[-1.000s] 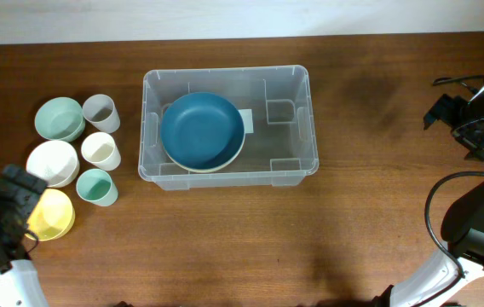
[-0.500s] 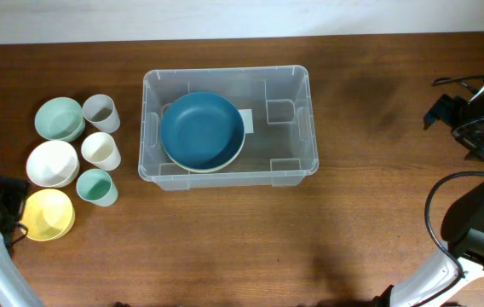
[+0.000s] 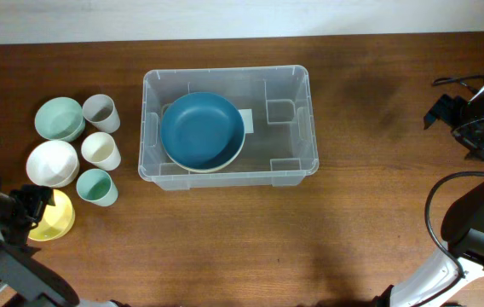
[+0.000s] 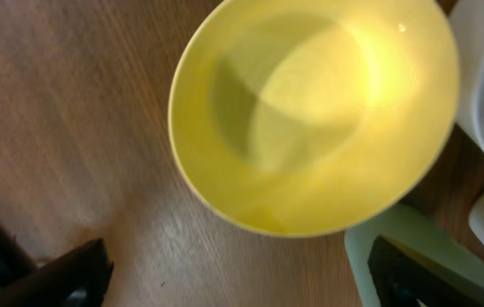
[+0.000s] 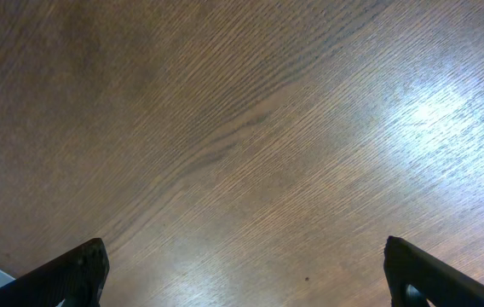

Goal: Pack container
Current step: 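Grasp the yellow bowl's rim with the left gripper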

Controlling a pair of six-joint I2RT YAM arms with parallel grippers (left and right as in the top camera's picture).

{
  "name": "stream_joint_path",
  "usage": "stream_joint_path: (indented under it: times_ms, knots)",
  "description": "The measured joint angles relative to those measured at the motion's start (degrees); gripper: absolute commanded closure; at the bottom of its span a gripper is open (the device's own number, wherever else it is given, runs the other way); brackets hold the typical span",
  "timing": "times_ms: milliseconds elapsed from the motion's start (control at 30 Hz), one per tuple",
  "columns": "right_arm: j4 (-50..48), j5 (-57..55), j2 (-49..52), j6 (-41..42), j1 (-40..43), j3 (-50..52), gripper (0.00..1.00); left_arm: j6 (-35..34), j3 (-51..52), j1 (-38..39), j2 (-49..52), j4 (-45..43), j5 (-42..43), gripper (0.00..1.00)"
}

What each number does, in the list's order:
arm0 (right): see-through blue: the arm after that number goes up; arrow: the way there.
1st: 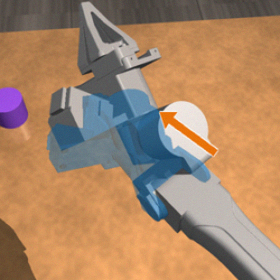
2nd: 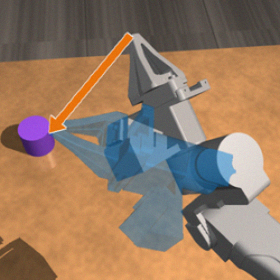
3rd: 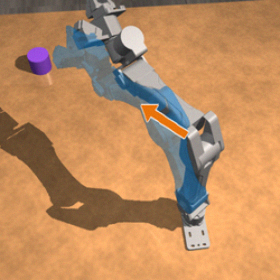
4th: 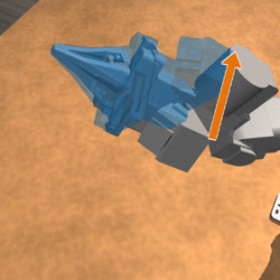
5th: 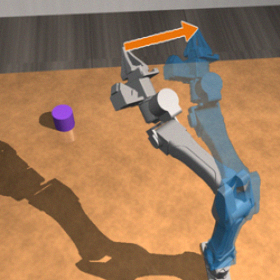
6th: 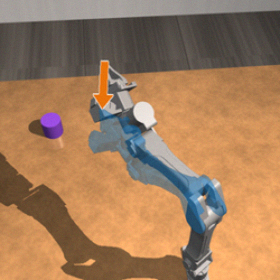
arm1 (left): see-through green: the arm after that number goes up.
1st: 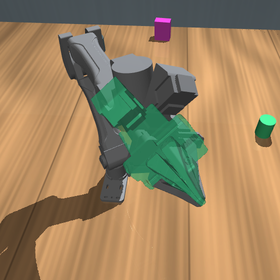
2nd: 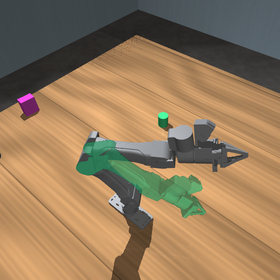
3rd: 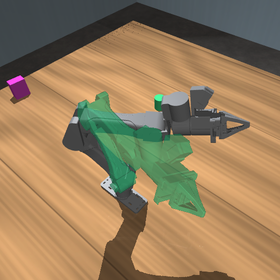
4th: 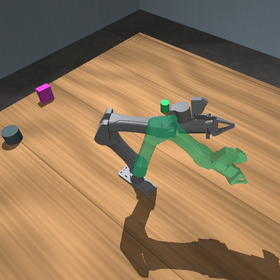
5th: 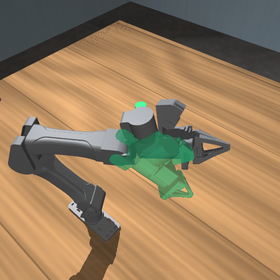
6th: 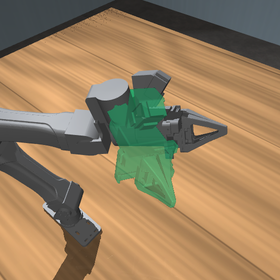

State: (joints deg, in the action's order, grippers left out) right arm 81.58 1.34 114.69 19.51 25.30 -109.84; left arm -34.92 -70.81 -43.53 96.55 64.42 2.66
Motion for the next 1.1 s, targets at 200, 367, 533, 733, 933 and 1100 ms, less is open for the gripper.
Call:
stream_joint_path:
  times_ms: [200,367,533,733,933,1100]
  knots:
    - [0.0,0.0,0.0,0.0,0.0,0.0,0.01,0.1,0.1,0.0,2.9,-3.0,-0.9,0.07]
    - [0.0,0.0,0.0,0.0,0.0,0.0,0.01,-0.6,0.2,0.0,3.3,-4.0,-1.6,0.07]
    - [0.0,0.0,0.0,0.0,0.0,0.0,0.01,-0.8,2.1,0.0,3.3,-7.5,-3.0,0.06]
    - [0.0,0.0,0.0,0.0,0.0,0.0,0.01,-1.0,7.7,0.0,3.3,-12.4,-3.7,0.06]
    - [0.0,0.0,0.0,0.0,0.0,0.0,0.01,-1.2,10.3,0.0,3.3,-14.9,-3.8,0.01]
    - [0.0,0.0,0.0,0.0,0.0,0.0,0.01,-1.4,10.7,0.0,3.3,-16.7,-3.9,0.29]
